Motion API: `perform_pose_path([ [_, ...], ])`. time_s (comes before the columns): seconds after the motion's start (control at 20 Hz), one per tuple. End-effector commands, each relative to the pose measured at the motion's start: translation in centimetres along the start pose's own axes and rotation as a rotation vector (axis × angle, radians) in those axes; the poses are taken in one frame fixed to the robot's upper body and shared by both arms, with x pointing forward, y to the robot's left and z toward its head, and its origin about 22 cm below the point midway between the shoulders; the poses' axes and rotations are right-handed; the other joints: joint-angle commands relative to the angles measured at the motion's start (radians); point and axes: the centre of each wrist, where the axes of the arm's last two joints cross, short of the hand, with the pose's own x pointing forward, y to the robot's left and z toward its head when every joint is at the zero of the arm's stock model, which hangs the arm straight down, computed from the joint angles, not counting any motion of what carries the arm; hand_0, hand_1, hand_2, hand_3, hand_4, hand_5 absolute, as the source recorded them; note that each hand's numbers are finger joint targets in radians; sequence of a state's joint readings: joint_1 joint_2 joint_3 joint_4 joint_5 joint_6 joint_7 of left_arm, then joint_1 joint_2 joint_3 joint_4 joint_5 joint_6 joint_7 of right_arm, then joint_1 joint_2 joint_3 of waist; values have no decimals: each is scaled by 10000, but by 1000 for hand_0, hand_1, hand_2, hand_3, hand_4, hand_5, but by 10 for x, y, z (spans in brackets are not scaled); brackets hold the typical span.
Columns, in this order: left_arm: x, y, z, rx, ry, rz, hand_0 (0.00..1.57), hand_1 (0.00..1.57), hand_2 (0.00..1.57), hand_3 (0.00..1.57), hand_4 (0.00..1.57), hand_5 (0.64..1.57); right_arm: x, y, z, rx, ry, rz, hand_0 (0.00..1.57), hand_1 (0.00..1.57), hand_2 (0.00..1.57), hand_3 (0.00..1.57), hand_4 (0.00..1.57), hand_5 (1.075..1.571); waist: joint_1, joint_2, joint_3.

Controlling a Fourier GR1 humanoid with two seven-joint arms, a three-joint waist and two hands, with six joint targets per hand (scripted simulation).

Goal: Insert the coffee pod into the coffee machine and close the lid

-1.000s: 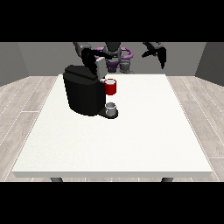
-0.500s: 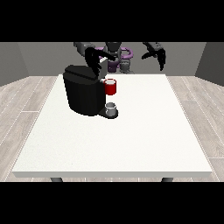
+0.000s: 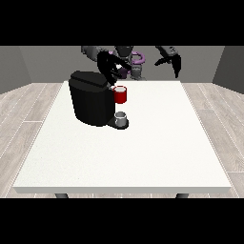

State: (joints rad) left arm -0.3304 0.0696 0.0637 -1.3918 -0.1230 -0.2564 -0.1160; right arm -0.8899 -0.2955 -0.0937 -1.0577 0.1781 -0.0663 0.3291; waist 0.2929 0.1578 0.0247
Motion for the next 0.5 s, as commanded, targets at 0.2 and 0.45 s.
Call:
perform_pose_path([
  [0.2,25,-9,-25,-664,-746,-212,0,0,0,0,382,1571,76,25,7,652,-2606,76,0,0,0,0,0,1571,1520,513,-239],
  [0.45,28,-21,-31,-1053,-1014,-44,0,0,0,0,429,1571,91,3,12,338,-2630,442,0,0,0,0,0,1571,1973,740,-239],
])
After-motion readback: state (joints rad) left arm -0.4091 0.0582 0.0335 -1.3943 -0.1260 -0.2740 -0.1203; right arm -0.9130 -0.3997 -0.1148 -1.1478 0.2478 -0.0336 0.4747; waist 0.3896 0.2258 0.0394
